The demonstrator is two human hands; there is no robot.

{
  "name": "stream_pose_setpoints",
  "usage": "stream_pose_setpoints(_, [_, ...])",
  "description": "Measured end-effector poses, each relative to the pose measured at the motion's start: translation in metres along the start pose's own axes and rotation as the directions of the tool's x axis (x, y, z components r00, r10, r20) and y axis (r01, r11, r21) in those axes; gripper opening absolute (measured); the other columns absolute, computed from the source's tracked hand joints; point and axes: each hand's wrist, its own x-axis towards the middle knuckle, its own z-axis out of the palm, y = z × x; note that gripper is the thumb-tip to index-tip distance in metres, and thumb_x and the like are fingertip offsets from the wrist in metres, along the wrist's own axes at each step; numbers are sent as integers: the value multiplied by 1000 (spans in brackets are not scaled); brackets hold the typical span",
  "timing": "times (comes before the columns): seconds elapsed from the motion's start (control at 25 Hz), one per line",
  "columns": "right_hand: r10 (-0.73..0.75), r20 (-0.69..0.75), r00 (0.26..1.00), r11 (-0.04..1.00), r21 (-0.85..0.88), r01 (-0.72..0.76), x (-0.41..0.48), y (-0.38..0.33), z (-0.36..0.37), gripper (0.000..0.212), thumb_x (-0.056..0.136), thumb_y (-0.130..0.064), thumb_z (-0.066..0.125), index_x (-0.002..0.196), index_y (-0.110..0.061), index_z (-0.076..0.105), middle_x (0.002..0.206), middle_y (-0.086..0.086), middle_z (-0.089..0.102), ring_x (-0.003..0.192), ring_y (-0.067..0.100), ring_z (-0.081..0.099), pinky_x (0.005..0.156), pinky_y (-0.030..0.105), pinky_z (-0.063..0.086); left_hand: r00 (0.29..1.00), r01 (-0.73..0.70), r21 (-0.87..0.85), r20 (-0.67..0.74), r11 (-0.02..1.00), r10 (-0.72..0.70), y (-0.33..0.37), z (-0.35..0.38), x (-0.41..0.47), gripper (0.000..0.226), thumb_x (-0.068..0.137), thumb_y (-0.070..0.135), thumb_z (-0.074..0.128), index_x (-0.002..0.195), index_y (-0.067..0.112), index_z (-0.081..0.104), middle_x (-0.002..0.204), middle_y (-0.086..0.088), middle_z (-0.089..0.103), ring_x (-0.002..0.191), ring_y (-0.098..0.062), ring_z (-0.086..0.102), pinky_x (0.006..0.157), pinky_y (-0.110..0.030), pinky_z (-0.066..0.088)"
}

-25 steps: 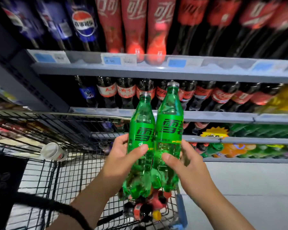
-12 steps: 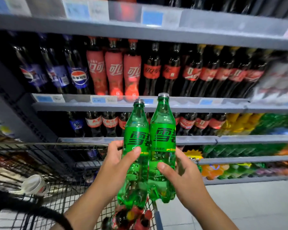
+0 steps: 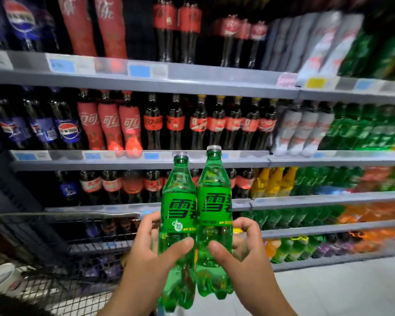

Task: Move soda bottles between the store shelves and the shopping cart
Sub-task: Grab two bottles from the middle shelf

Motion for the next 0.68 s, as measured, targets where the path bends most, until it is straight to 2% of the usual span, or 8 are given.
stream_pose_setpoints(0.08, [-37, -12, 999, 999, 30, 38, -14, -8, -28, 59, 63, -45, 83, 101, -31, 41, 57, -10, 55, 50, -1, 48, 51, 11, 39, 999, -42, 15, 11, 999, 42, 5, 27, -9, 61, 51, 38, 88, 108, 38, 68, 108, -2, 77, 99, -18, 73, 78, -28, 57])
stream_pose_setpoints(0.16, [-87, -28, 996, 994, 66, 88, -25, -16, -55, 54, 68, -31, 82, 98, -24, 38, 61, -8, 60, 54, 1, 53, 52, 13, 42, 996, -80, 33, 37, 996, 79, 9, 51, -15, 64, 53, 41, 88, 113, 41, 68, 113, 4, 76, 104, -14, 72, 82, -28, 58])
stream_pose_setpoints(0.28, [-148, -72, 986, 984, 93, 154, -36, -30, -93, 51, 69, -23, 80, 95, -20, 36, 59, -10, 58, 54, 0, 54, 51, 14, 44, 995, -103, 47, 18, 994, 102, 14, 86, -23, 75, 51, 49, 90, 122, 43, 65, 116, 8, 75, 108, -16, 71, 90, -37, 56])
stream_pose_setpoints(0.36, [-176, -105, 979, 976, 112, 187, -41, -42, -118, 51, 68, -24, 81, 92, -23, 37, 56, -10, 56, 52, 1, 52, 51, 14, 42, 990, -141, 36, -25, 989, 142, 17, 108, -25, 73, 49, 52, 90, 118, 49, 64, 112, 9, 76, 102, -13, 73, 76, -25, 59])
stream_pose_setpoints(0.4, [-183, -115, 976, 973, 120, 196, -43, -49, -131, 51, 65, -30, 84, 89, -28, 39, 61, -6, 58, 57, 7, 53, 55, 20, 43, 986, -162, 29, -43, 986, 163, 21, 118, -25, 73, 49, 52, 90, 117, 50, 64, 112, 9, 76, 100, -12, 74, 72, -22, 59])
stream_pose_setpoints(0.48, [-195, -131, 972, 970, 118, 211, -45, -59, -156, 55, 61, -40, 87, 85, -30, 39, 69, 4, 54, 65, 16, 50, 61, 32, 40, 980, -194, 33, -47, 980, 196, 29, 136, -23, 76, 49, 56, 90, 120, 49, 63, 114, 8, 75, 101, -14, 73, 78, -28, 58])
stream_pose_setpoints(0.6, [-250, -143, 958, 956, 122, 268, -45, -69, -189, 56, 72, -30, 89, 87, -24, 36, 55, -14, 48, 51, 2, 45, 50, 16, 39, 967, -252, 58, -19, 966, 254, 45, 161, -21, 78, 50, 62, 87, 122, 47, 61, 112, 9, 75, 98, -11, 73, 80, -32, 55])
stream_pose_setpoints(0.68, [-274, -140, 952, 948, 128, 292, -42, -76, -205, 53, 72, -24, 88, 84, -27, 37, 54, -13, 47, 49, 2, 43, 48, 14, 38, 955, -294, 75, 0, 953, 295, 53, 174, -17, 75, 51, 62, 85, 121, 47, 62, 110, 10, 75, 95, -10, 73, 79, -32, 55])
